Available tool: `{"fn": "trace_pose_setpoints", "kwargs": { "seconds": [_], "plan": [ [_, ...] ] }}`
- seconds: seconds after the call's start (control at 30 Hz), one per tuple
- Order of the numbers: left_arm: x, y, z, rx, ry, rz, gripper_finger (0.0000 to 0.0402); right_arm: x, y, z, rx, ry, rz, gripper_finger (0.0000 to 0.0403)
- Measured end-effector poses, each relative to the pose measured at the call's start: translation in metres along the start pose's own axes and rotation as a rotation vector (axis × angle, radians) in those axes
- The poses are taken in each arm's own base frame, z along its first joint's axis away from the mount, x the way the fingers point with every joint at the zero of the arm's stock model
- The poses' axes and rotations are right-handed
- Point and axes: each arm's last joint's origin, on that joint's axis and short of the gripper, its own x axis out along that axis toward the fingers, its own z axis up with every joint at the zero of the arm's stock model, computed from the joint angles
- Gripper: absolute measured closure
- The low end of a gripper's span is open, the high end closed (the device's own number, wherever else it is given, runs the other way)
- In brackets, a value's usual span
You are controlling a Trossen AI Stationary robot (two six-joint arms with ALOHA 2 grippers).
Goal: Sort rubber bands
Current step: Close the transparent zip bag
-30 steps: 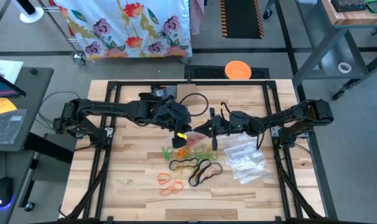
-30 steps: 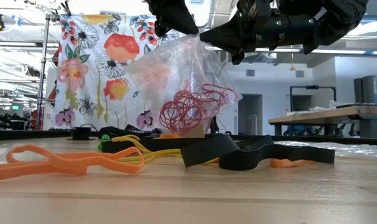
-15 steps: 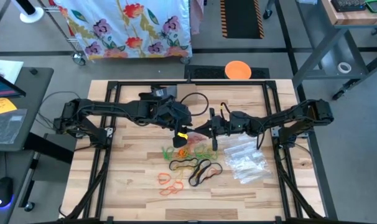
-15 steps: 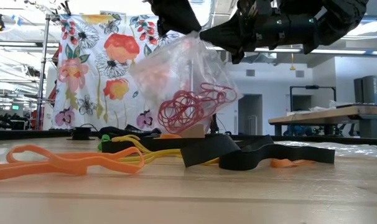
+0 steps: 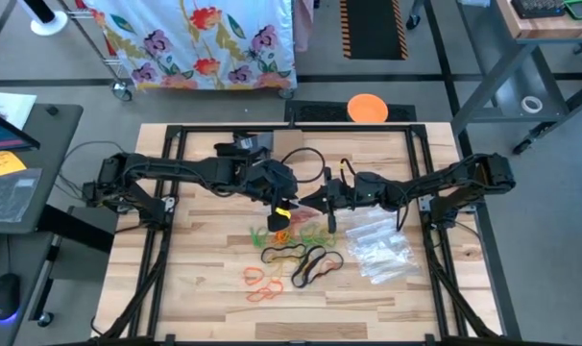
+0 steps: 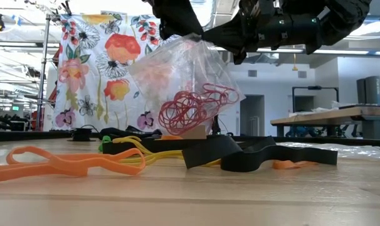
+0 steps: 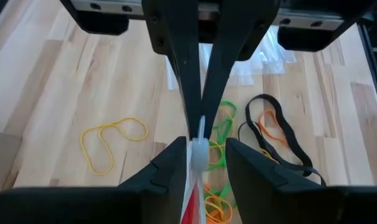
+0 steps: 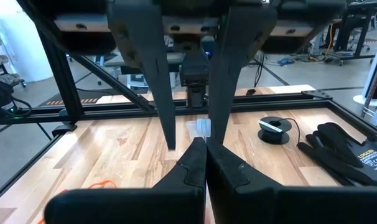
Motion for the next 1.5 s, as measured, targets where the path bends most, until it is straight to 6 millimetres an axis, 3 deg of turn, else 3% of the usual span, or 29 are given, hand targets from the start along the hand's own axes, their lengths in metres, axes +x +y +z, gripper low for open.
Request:
{"fn": "trace_pose_setpoints", "kwargs": {
  "seconds": [0.5,0.83,1.5],
  "plan": [
    [-0.0004,0.0001,-0.0007,-0.002,0.007,0.002,0.0297,0.0000,0.0000,-0.0004,0.000,0.004,0.000,0.0403],
    [-0.0004,0.0002,-0.0006,-0.003,0.006,0.004,0.0352,0.0000,-0.0001,-0.0014,0.001,0.015,0.000,0.0403],
    [-0.0008,-0.0001,-0.0012,0.006,0.013,-0.006,0.0396,0.0000,0.0000,-0.0016,0.001,0.016,0.001,0.0400]
  ]
}}
